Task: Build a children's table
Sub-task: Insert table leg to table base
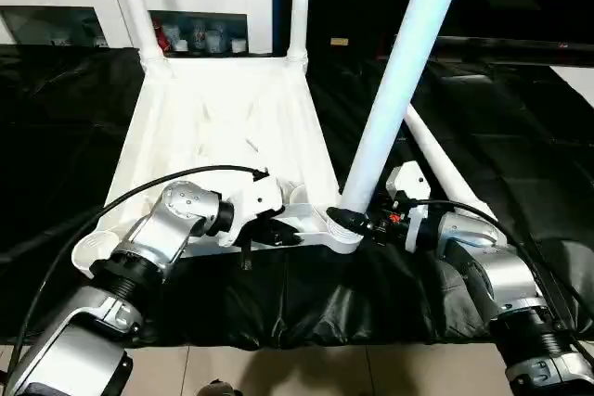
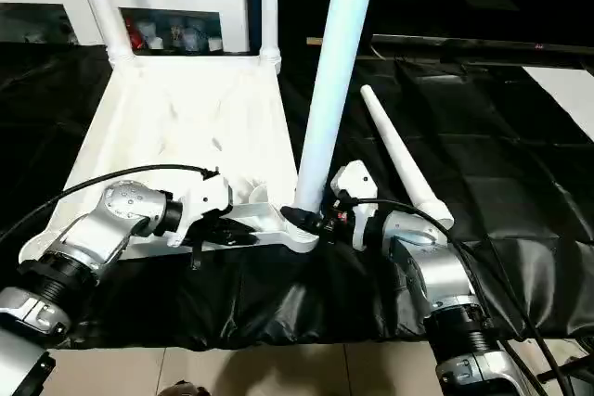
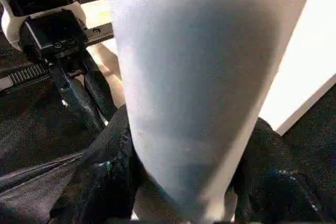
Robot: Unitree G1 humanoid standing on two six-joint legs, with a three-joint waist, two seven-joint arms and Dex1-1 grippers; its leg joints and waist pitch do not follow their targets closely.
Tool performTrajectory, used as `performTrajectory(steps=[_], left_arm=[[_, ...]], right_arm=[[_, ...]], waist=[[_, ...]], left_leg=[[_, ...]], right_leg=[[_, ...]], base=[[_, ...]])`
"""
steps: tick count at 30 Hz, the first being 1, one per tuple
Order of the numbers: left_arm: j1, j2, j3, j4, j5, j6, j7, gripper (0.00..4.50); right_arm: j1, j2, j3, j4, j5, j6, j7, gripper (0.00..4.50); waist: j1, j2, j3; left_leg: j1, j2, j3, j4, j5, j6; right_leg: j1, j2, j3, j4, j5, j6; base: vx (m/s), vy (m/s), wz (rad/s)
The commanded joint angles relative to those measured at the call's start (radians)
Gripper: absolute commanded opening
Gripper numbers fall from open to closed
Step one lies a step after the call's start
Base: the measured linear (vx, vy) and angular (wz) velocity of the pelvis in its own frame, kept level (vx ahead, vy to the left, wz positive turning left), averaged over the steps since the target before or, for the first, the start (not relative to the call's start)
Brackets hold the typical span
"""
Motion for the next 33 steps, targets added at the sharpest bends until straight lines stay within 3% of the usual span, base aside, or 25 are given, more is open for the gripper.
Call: performTrajectory(steps=[1, 4, 9, 15, 20, 24, 25, 27, 29, 30, 31, 33], left_arm=[[0.001, 0.017, -0.027, 0.006, 0.036, 0.002, -0.017, 0.0], [0.012, 0.022, -0.028, -0.023, 0.016, -0.003, -0.063, 0.0], [0.028, 0.042, -0.05, -0.069, -0.011, -0.004, -0.161, 0.0], [0.012, 0.052, -0.049, -0.041, 0.01, -0.02, -0.168, 0.0], [0.005, 0.047, -0.027, -0.036, 0.016, -0.001, -0.12, 0.0], [-0.003, -0.004, 0.053, -0.071, -0.013, 0.104, 0.041, 0.0], [-0.005, -0.027, 0.08, -0.098, -0.02, 0.159, 0.106, 0.0], [-0.005, -0.029, 0.082, -0.101, -0.021, 0.164, 0.112, 0.0], [0.003, -0.061, 0.107, -0.149, -0.017, 0.225, 0.195, 0.0], [0.035, -0.146, 0.149, -0.247, -0.013, 0.327, 0.346, 0.0], [0.035, -0.146, 0.149, -0.247, -0.013, 0.327, 0.346, 0.0], [0.076, -0.223, 0.137, -0.308, 0.021, 0.36, 0.45, 0.0]], right_arm=[[0.001, -0.011, -0.016, 0.025, 0.015, 0.009, 0.018, 2.01], [0.008, -0.024, -0.008, 0.015, 0.039, 0.006, 0.087, 2.01], [0.025, -0.073, 0.035, 0.008, 0.057, 0.034, 0.226, 2.01], [0.027, -0.105, 0.082, 0.046, 0.005, -0.007, 0.285, 2.0], [0.014, -0.083, 0.063, 0.076, 0.0, -0.02, 0.25, 2.0], [-0.06, -0.002, -0.001, 0.228, -0.046, -0.059, -0.01, 2.0], [-0.092, 0.024, -0.019, 0.291, -0.063, -0.064, -0.107, 2.0], [-0.095, 0.026, -0.02, 0.296, -0.065, -0.065, -0.115, 1.99], [-0.131, 0.062, -0.045, 0.36, -0.066, -0.059, -0.22, 1.99], [-0.193, 0.126, -0.089, 0.458, -0.051, -0.047, -0.389, 1.99], [-0.193, 0.126, -0.089, 0.458, -0.051, -0.047, -0.389, 1.99], [-0.243, 0.179, -0.115, 0.535, -0.042, -0.047, -0.503, 1.99]], waist=[[0.006, 0.012, -0.068], [0.006, 0.01, -0.071], [0.017, 0.012, -0.075], [0.032, 0.006, -0.068], [0.034, 0.003, -0.064], [0.02, 0.007, -0.058], [0.012, 0.007, -0.057], [-0.001, 0.003, -0.057], [-0.016, 0.012, -0.054], [-0.023, 0.009, -0.058], [-0.027, 0.011, -0.057], [-0.034, 0.009, -0.058]], left_leg=[[0.012, 0.017, -0.001, -0.075, -0.329, -0.013], [0.012, 0.018, -0.001, -0.073, -0.312, -0.007], [0.012, 0.02, 0.004, -0.066, -0.245, 0.021], [0.016, 0.021, 0.006, -0.069, -0.285, 0.012], [0.016, 0.021, 0.003, -0.073, -0.314, 0.0], [0.016, 0.018, -0.002, -0.078, -0.356, -0.027], [0.013, 0.015, -0.006, -0.078, -0.364, -0.039], [0.006, 0.013, -0.01, -0.081, -0.362, -0.041], [0.0, 0.014, -0.013, -0.084, -0.369, -0.043], [0.0, 0.014, -0.012, -0.081, -0.366, -0.045], [-0.001, 0.013, -0.012, -0.081, -0.359, -0.047], [0.003, 0.009, -0.006, -0.073, -0.328, -0.022]], right_leg=[[0.041, -0.048, 0.036, -0.085, -0.319, -0.184], [0.043, -0.046, 0.036, -0.08, -0.275, -0.196], [0.047, -0.041, 0.035, -0.063, -0.124, -0.246], [0.044, -0.046, 0.037, -0.069, -0.19, -0.235], [0.042, -0.049, 0.038, -0.077, -0.28, -0.205], [0.034, -0.05, 0.035, -0.084, -0.38, -0.184], [0.038, -0.053, 0.031, -0.087, -0.423, -0.173], [0.043, -0.051, 0.027, -0.093, -0.457, -0.146], [0.042, -0.049, 0.027, -0.091, -0.431, -0.15], [0.044, -0.049, 0.026, -0.087, -0.419, -0.155], [0.042, -0.048, 0.026, -0.085, -0.409, -0.162], [0.038, -0.046, 0.028, -0.094, -0.396, -0.17]], base=[[0.0, 0.0, 0.0], [0.0, 0.0, 0.0], [0.0, 0.0, 0.0], [0.0, 0.0, 0.0], [0.0, 0.0, 0.0], [0.0, 0.0, 0.0], [0.0, 0.0, 0.0], [-0.032, 0.002, -0.06], [0.0, 0.0, 0.0], [0.0, 0.0, 0.0], [0.0, 0.0, 0.0], [0.0, 0.0, 0.0]])
